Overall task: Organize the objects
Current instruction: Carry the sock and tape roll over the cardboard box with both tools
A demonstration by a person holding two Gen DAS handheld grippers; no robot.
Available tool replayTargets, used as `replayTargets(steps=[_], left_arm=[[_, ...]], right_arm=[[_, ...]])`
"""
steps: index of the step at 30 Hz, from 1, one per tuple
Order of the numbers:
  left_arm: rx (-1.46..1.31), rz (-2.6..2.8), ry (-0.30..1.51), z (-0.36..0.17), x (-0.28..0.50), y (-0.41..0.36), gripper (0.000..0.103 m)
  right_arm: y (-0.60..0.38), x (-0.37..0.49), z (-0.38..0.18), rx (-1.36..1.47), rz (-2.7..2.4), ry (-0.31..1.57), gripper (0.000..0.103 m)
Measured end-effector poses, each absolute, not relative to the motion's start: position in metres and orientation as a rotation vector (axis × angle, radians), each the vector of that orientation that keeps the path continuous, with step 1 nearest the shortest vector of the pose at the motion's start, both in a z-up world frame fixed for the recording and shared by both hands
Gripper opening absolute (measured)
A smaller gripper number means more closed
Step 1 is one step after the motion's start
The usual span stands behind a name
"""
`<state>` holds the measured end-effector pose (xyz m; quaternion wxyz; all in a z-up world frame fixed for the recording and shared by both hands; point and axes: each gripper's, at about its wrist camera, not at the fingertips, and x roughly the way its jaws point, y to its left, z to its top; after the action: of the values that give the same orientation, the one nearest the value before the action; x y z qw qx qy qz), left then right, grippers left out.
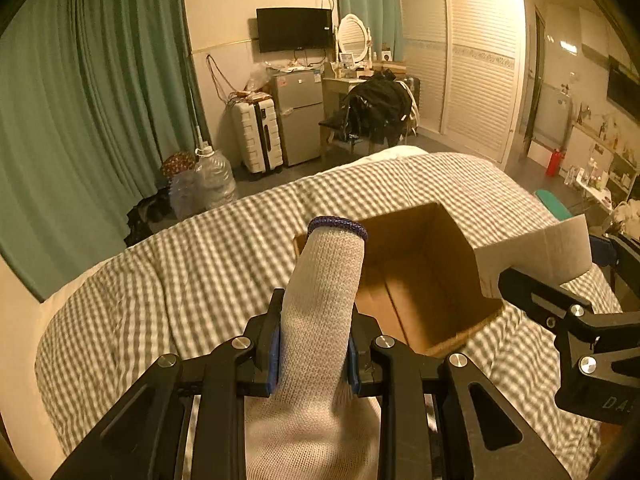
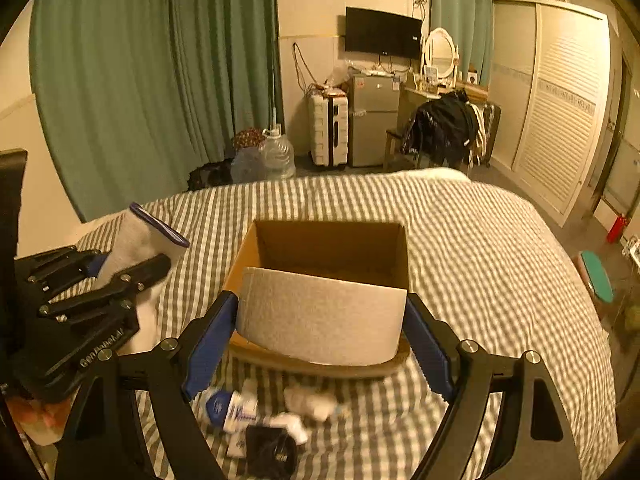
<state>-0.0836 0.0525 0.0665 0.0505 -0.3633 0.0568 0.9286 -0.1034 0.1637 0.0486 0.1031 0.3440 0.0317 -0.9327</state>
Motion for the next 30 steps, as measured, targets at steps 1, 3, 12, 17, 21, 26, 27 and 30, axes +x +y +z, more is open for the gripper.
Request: replayTargets(steps=[1,3,12,17,21,26,27,30], left_arm=[[-1.104,2.826,0.175,0.067,-0.091,0.054,0.025],[-1.106,2.824,0.173,0.066,-0.11,0.058,0.025],[-1.178,2.754,0.161,0.029,-0.177,0.079,0.025],[-1.223,2.714,0.17,-0.005,-0.201,0.091,0.025],[-1.211,2.702,0.201,-0.02,-0.209,0.097,0.025],[-1.232,2.662,0.198,-0.035,-0.21,0.1,0.025],[-1.23,2.658,0.197,-0.035,-0.21,0.1,0.025],[-1.211,2.649,0.193,-0.033,-0.209,0.102,0.025]], right_arm=[[0.165,-0.109,0.05,1.007,-2.757,0.093,0.082],[0.167,-0.124,0.055,0.989,-2.769,0.085,0.082],[0.18,-0.208,0.034,1.062,-2.751,0.003,0.082],[0.183,-0.24,0.004,1.141,-2.736,-0.003,0.082],[0.186,-0.258,-0.022,1.196,-2.738,0.004,0.082],[0.192,-0.267,-0.042,1.239,-2.738,-0.012,0.082],[0.193,-0.271,-0.043,1.239,-2.732,-0.02,0.083],[0.198,-0.27,-0.044,1.225,-2.726,-0.07,0.084]])
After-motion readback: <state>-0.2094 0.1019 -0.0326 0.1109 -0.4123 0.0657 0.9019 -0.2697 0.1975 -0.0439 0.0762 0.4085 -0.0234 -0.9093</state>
